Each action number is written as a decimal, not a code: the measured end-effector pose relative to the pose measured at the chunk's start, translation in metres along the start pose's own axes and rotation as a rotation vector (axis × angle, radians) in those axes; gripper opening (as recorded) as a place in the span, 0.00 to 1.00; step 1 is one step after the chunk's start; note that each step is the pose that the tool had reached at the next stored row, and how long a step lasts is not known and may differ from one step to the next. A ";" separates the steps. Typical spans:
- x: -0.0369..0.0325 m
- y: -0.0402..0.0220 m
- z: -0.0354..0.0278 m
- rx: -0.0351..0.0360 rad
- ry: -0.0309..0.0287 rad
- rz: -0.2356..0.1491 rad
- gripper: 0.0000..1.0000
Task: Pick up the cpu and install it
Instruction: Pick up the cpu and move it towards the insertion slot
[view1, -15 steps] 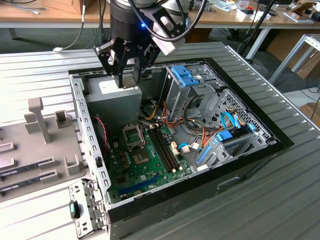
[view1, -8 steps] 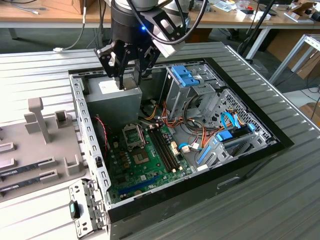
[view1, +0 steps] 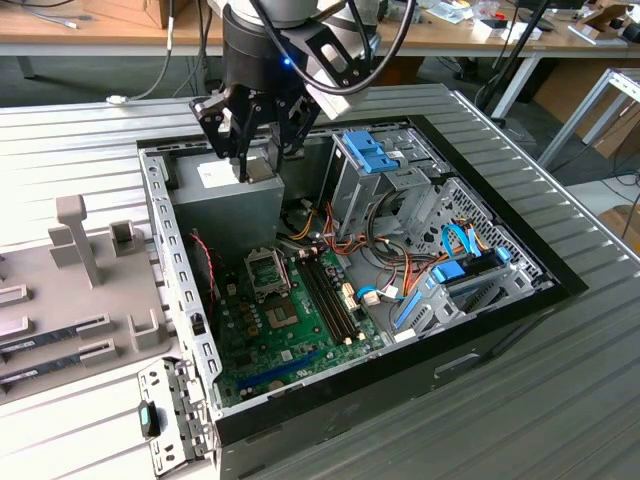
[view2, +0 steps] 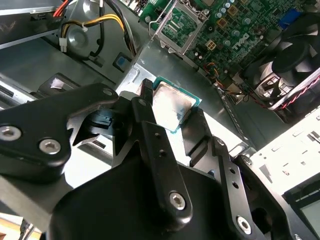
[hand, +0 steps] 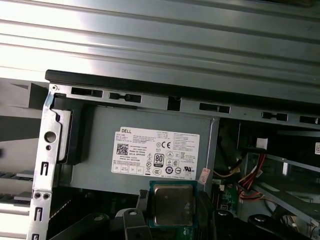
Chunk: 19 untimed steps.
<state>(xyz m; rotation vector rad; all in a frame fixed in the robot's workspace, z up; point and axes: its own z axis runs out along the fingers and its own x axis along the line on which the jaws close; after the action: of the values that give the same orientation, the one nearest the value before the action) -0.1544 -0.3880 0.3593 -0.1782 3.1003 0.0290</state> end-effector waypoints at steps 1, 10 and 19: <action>0.0000 -0.0002 0.0007 -0.0001 -0.0001 0.000 0.47; 0.0012 -0.0095 0.0044 0.0001 -0.0001 0.002 0.47; 0.0022 -0.0172 0.0084 0.0001 -0.0001 0.003 0.47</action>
<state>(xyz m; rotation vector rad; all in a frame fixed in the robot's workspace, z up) -0.1544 -0.4052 0.3506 -0.1735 3.1005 0.0289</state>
